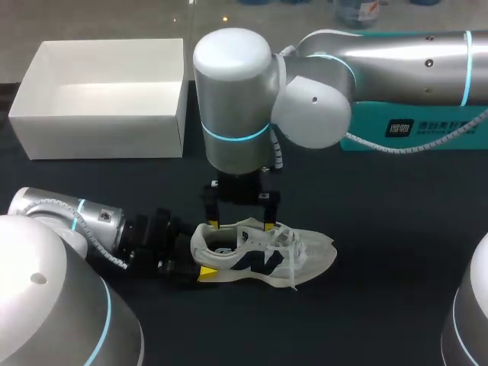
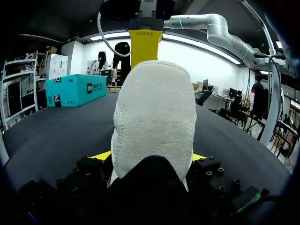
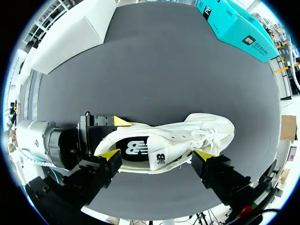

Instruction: Take the shoe out of the shoebox, open the shoe tongue, remove and reinsert the insole, then place the shoe into the shoebox

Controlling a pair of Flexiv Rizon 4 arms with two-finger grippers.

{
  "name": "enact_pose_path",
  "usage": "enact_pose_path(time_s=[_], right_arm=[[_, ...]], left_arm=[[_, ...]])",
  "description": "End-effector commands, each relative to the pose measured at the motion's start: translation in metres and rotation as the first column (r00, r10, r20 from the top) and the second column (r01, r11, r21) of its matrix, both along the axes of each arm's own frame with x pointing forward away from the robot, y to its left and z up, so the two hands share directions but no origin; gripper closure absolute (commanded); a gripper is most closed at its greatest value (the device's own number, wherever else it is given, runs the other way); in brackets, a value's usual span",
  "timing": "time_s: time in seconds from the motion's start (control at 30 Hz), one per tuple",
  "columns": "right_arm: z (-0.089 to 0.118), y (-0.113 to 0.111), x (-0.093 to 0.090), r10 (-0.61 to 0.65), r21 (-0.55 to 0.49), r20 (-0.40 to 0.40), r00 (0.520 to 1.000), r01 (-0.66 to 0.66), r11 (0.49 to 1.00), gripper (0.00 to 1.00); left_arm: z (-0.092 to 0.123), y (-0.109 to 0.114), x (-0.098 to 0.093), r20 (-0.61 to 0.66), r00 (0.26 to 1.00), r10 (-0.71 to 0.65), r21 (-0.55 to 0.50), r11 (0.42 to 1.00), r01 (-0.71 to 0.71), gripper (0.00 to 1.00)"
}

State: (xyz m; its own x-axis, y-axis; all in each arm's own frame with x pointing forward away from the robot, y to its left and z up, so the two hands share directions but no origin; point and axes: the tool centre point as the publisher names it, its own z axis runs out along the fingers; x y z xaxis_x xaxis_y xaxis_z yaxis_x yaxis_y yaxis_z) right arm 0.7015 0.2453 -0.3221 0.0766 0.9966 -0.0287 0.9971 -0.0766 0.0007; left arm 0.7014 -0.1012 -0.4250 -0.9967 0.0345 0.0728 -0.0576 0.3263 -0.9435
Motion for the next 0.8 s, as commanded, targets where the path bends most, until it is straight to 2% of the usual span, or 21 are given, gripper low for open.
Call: enact_pose_path(time_s=[0.03, 0.33, 0.7, 0.77, 0.8], right_arm=[[-0.008, 0.001, -0.014, -0.204, -0.038, 0.024, 0.979, 0.205, 0.978, 0.0], [-0.019, -0.012, -0.028, -0.259, -0.104, 0.005, 0.966, 0.258, 0.96, 0.0], [-0.029, -0.026, -0.014, -0.286, -0.141, -0.015, 0.958, 0.282, 0.949, 0.0], [-0.029, -0.03, -0.014, -0.3, -0.15, -0.018, 0.954, 0.294, 0.944, 0.09], [-0.028, -0.031, -0.015, -0.302, -0.15, -0.017, 0.953, 0.296, 0.943, 0.49]], left_arm=[[-0.002, -0.001, 0.0, -0.001, 1.0, 0.0, 0.002, 1.0, 0.0, 1.0], [-0.002, -0.001, 0.0, -0.001, 1.0, 0.0, 0.002, 1.0, 0.0, 1.0], [-0.002, -0.001, 0.0, -0.001, 1.0, 0.0, 0.002, 1.0, 0.0, 1.0], [-0.002, -0.001, 0.0, -0.001, 1.0, 0.0, 0.002, 1.0, 0.0, 1.0], [-0.002, -0.001, 0.0, -0.001, 1.0, 0.0, 0.002, 1.0, 0.0, 1.0]])
